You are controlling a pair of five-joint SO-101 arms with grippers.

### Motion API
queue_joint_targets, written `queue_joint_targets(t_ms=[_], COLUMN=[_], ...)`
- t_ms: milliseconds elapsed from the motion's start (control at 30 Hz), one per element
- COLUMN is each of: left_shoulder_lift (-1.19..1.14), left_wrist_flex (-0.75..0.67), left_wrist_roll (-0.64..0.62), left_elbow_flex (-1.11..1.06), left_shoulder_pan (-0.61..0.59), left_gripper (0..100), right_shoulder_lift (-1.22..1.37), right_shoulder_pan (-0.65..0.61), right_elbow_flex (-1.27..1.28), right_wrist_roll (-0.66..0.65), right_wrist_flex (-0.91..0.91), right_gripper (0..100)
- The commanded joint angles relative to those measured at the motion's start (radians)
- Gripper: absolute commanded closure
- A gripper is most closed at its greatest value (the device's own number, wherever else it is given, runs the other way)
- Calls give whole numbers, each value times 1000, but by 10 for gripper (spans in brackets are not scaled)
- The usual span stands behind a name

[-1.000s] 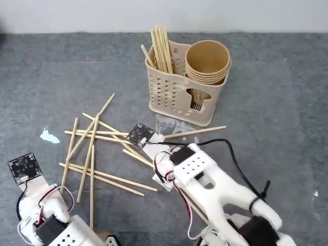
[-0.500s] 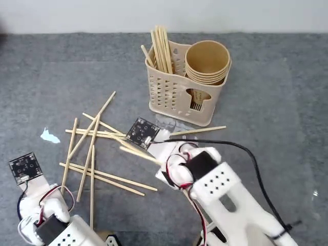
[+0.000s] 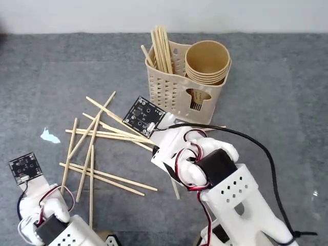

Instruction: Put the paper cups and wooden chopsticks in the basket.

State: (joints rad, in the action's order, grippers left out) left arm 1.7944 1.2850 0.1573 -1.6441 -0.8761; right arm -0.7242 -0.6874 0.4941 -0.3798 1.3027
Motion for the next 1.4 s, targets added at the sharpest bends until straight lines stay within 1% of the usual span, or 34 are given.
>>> queue_joint_targets(t_ms=[0, 300, 500, 667, 733, 867, 1033, 1233, 1367], left_shoulder_lift=[-3, -3, -3, -3, -3, -3, -3, -3, -3], left_wrist_flex=[-17, -17, -17, -17, -17, -17, -29, -29, -29], left_wrist_roll=[8, 8, 8, 8, 8, 8, 8, 8, 8], left_elbow_flex=[5, 5, 5, 5, 5, 5, 5, 5, 5], left_shoulder_pan=[9, 9, 9, 9, 9, 9, 9, 9, 9], left_gripper=[985, 985, 985, 985, 985, 985, 985, 985, 985], right_shoulder_lift=[24, 271, 430, 536, 562, 576, 585, 585, 585], right_shoulder_pan=[-31, -12, -4, 18, 16, 10, 8, -97, -165], right_elbow_flex=[-23, 101, 173, 173, 173, 166, 95, 68, 66], right_wrist_roll=[15, 9, -57, -66, -61, -60, -58, 18, 77], right_wrist_flex=[-38, -189, -254, -315, -328, -329, -321, -320, -295], right_gripper=[991, 991, 991, 987, 969, 894, 887, 885, 820])
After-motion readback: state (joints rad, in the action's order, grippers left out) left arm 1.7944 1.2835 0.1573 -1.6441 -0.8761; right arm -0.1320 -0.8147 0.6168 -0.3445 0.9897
